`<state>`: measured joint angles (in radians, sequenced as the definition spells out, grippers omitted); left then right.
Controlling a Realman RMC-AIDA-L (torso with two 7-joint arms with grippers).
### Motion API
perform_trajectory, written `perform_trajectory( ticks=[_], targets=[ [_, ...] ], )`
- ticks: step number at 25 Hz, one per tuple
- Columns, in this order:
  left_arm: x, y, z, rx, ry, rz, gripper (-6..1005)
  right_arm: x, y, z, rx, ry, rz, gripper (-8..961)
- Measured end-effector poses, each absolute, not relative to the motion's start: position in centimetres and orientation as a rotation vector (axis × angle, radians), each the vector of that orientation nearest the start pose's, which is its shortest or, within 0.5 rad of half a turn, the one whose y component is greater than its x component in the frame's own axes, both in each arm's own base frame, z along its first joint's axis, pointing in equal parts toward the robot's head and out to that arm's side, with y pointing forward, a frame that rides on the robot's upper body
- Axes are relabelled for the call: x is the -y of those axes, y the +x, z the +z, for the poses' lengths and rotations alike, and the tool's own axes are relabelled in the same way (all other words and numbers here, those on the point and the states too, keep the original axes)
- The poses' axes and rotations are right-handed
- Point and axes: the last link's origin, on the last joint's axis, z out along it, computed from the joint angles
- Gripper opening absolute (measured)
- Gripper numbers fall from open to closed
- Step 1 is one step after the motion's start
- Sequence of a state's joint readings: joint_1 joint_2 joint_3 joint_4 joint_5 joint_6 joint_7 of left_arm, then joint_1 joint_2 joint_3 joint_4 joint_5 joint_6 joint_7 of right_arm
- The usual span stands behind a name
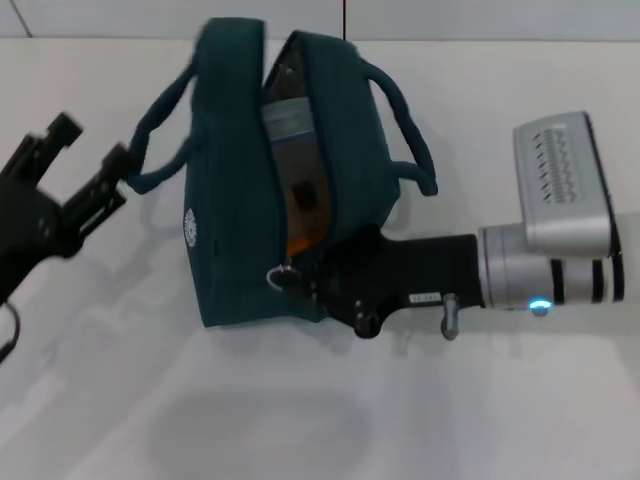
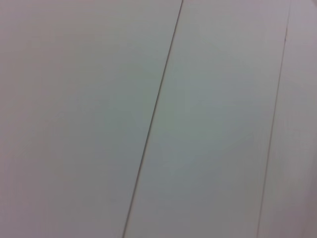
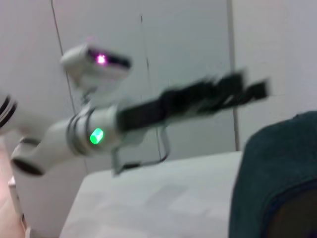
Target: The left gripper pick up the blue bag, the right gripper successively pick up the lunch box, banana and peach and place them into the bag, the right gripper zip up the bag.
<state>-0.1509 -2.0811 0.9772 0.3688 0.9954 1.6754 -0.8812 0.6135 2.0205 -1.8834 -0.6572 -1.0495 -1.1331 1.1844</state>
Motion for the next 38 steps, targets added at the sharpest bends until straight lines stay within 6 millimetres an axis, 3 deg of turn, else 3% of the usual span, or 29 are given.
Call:
perform_trajectory(
  ticks=[6,14,27,38],
  targets=[
    [-20.7,-33.0,-0.1,0.554,-1.952,-1.153,888,-32.9,15.5,-9.4,-0.174,-2.933,0.828,18],
    [-19.9,-32.5,-3.5,0.527,-2.143,-1.063,887,-33.0,15.5,-9.3,-0.180,-2.924,0.840,18],
    [-21.2,-31.1,-5.6,0.514,-2.283,-1.046,886,-32.4,15.5,-9.2,-0.207,-2.917,0.890,18],
    [-22.9,-31.4,-5.8,0.528,-2.261,-0.980,704,-32.0,15.8,-9.1,-0.230,-2.916,0.916,19]
  ],
)
